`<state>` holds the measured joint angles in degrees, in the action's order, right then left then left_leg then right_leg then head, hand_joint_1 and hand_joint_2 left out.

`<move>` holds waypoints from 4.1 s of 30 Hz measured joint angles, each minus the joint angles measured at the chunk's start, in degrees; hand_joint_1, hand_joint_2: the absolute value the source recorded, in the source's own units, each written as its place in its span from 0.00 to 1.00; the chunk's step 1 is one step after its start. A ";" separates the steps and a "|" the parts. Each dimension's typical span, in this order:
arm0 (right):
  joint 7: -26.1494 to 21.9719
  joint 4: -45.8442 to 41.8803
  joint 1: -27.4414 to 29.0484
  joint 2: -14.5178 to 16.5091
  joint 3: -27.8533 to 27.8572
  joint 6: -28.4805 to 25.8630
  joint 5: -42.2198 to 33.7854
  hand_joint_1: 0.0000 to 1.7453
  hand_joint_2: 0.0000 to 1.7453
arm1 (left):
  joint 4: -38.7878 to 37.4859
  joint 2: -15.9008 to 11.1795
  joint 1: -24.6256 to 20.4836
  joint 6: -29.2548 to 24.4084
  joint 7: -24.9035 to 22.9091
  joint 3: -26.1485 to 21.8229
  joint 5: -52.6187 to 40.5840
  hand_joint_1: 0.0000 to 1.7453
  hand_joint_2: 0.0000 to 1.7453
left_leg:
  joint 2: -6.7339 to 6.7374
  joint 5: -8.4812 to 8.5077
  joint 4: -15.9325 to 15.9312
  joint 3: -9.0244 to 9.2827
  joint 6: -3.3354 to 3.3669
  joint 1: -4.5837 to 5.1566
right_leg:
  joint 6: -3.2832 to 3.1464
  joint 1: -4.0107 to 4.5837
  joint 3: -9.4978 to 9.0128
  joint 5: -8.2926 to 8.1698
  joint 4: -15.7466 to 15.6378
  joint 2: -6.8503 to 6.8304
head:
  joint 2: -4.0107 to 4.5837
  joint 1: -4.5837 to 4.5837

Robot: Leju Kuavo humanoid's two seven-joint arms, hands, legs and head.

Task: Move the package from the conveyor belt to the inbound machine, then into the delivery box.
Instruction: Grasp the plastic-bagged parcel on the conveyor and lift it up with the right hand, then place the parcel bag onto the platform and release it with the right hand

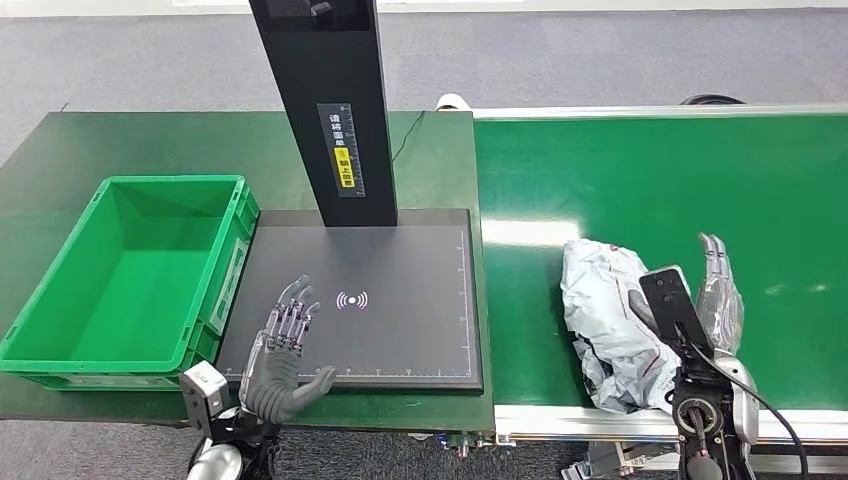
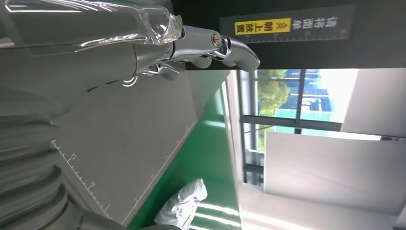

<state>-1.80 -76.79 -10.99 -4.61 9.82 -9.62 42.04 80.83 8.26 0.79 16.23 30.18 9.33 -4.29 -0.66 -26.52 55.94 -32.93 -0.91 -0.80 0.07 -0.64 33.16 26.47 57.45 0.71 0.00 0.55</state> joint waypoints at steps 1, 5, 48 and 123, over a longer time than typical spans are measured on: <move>2.71 0.42 -0.05 -0.37 0.53 0.91 1.81 0.00 1.00 | 0.00 0.02 -0.06 0.12 -0.49 0.01 0.02 0.00 1.00 | -0.01 0.00 0.00 0.00 0.00 0.00 | 0.00 0.00 0.00 0.00 0.00 -0.01 | 0.00 0.00; 9.02 2.23 -0.03 -1.76 2.41 4.10 6.29 0.00 1.00 | 0.00 0.15 -0.36 0.50 -1.50 0.04 0.05 0.00 1.00 | 0.02 0.00 0.00 -0.02 0.00 0.01 | 0.00 0.00 0.00 0.00 0.00 0.01 | 0.00 -0.01; -2.70 18.05 -2.63 -8.27 -10.62 33.46 0.69 1.00 1.00 | -0.79 0.16 -1.97 0.97 -3.14 0.13 2.95 0.00 1.00 | 0.04 -0.01 0.00 0.08 0.01 0.00 | 0.01 0.00 -0.05 -0.01 0.00 0.02 | 0.00 -0.01; -19.43 6.90 -15.28 0.72 -42.23 16.91 -2.47 1.00 1.00 | -1.74 1.03 -4.18 -4.04 2.62 0.32 2.80 0.00 1.00 | 0.02 0.06 -0.01 -0.01 0.05 0.02 | 0.01 0.00 -0.05 -0.02 0.02 0.01 | 0.00 -0.02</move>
<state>-21.23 -69.90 -26.26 -3.89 -32.41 7.28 39.57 79.08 9.29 -3.40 12.19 32.81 9.65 -1.50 -0.64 -26.46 55.93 -32.94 -0.86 -0.77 0.08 -0.64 33.12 26.46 57.47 0.72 0.00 0.53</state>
